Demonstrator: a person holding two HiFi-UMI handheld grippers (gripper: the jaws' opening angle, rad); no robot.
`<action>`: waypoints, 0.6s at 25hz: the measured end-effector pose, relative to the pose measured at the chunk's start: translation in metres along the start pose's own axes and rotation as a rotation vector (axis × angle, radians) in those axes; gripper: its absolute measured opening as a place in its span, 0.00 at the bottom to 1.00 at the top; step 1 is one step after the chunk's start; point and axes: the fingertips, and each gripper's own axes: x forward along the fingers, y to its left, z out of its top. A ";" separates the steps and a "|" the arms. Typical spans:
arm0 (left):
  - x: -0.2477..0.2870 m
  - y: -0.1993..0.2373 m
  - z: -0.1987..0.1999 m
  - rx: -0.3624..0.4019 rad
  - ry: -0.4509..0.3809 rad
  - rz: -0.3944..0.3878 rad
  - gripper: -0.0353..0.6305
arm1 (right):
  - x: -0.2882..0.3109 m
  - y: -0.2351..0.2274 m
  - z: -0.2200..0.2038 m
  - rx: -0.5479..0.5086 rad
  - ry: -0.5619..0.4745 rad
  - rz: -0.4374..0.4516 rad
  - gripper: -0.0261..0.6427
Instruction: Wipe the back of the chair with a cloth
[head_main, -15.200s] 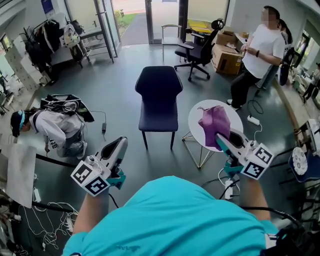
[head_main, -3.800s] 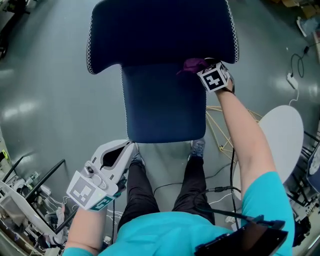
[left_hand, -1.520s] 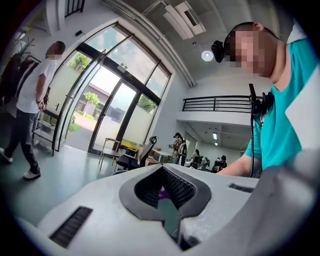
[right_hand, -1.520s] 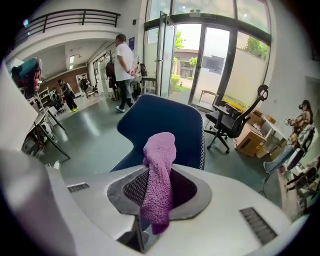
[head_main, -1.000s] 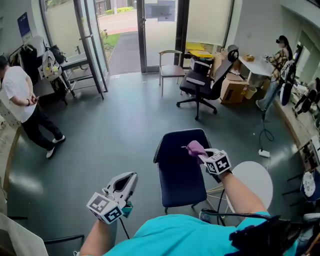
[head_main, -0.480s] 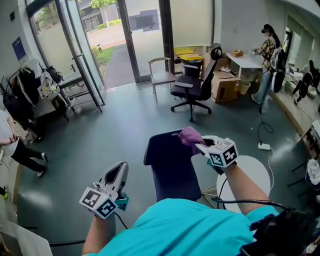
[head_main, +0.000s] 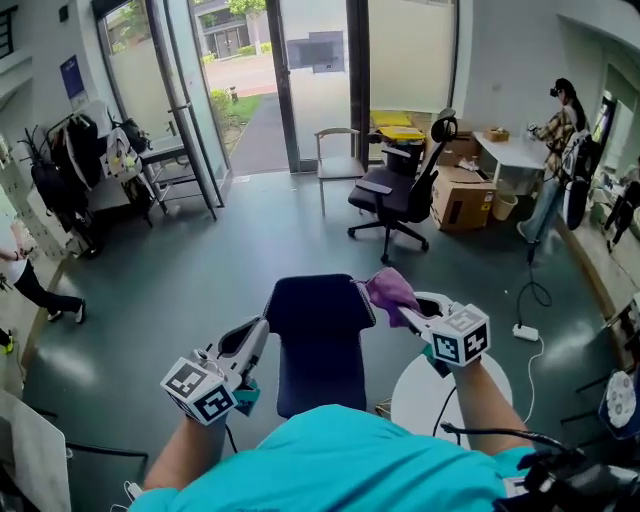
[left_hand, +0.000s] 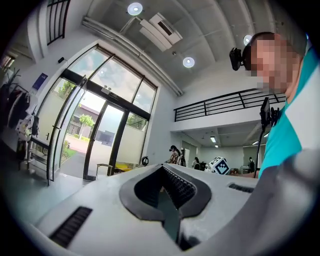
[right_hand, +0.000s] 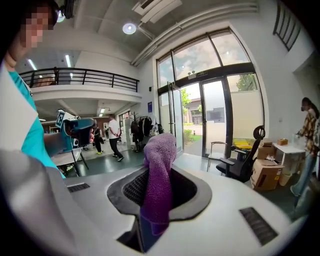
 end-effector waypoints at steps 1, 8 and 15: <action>0.006 -0.008 0.001 0.006 0.003 0.003 0.06 | -0.008 -0.001 0.002 0.006 -0.012 0.012 0.17; 0.022 -0.036 -0.005 -0.003 -0.009 0.007 0.06 | -0.039 0.020 0.016 0.012 -0.104 0.109 0.17; -0.013 -0.015 0.017 0.031 -0.032 -0.044 0.06 | -0.041 0.082 0.067 -0.004 -0.230 0.148 0.17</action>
